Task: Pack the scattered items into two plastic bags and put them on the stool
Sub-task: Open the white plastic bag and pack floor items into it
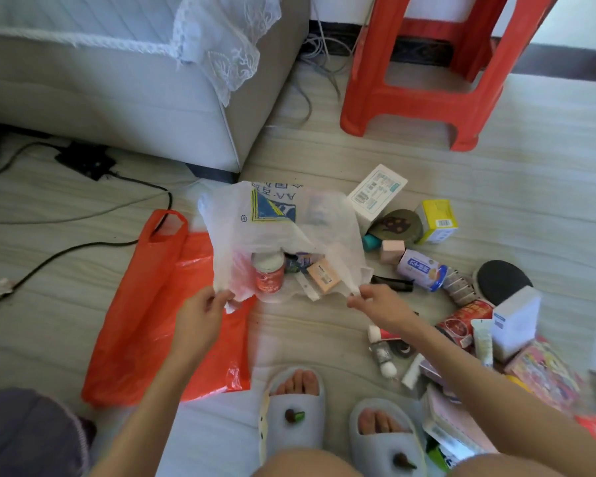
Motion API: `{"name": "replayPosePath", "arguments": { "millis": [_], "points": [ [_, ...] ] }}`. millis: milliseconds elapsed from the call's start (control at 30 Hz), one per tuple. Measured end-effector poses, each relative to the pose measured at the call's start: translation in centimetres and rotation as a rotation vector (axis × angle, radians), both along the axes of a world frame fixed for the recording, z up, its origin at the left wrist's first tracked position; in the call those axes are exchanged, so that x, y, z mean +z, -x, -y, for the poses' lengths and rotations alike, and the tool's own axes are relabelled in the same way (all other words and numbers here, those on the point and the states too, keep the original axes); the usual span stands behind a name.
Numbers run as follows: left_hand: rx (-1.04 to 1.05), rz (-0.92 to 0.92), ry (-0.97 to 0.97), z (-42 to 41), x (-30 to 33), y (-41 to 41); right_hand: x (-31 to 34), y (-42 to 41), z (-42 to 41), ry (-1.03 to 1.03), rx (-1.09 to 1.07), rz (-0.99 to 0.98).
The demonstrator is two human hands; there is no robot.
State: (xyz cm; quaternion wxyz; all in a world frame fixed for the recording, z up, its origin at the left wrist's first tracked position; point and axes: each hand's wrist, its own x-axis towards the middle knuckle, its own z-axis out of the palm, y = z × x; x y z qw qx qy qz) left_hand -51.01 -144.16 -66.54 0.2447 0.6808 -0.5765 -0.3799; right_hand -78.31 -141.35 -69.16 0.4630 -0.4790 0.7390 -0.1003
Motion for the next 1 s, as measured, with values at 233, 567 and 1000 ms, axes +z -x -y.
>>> {"name": "replayPosePath", "arguments": {
  "millis": [233, 567, 1000],
  "points": [
    [0.153, -0.392, 0.079, 3.9, 7.9, 0.9, 10.6, -0.8, 3.5, 0.184, -0.402, 0.348],
    [0.153, -0.691, 0.054, 3.9, 10.4, -2.3, 14.6, 0.2, 5.8, 0.412, -0.575, 0.521],
    [-0.027, -0.613, -0.042, 2.3, 8.5, -4.3, 11.8, 1.4, 3.1, 0.455, -0.708, 0.740]
  ]
}}
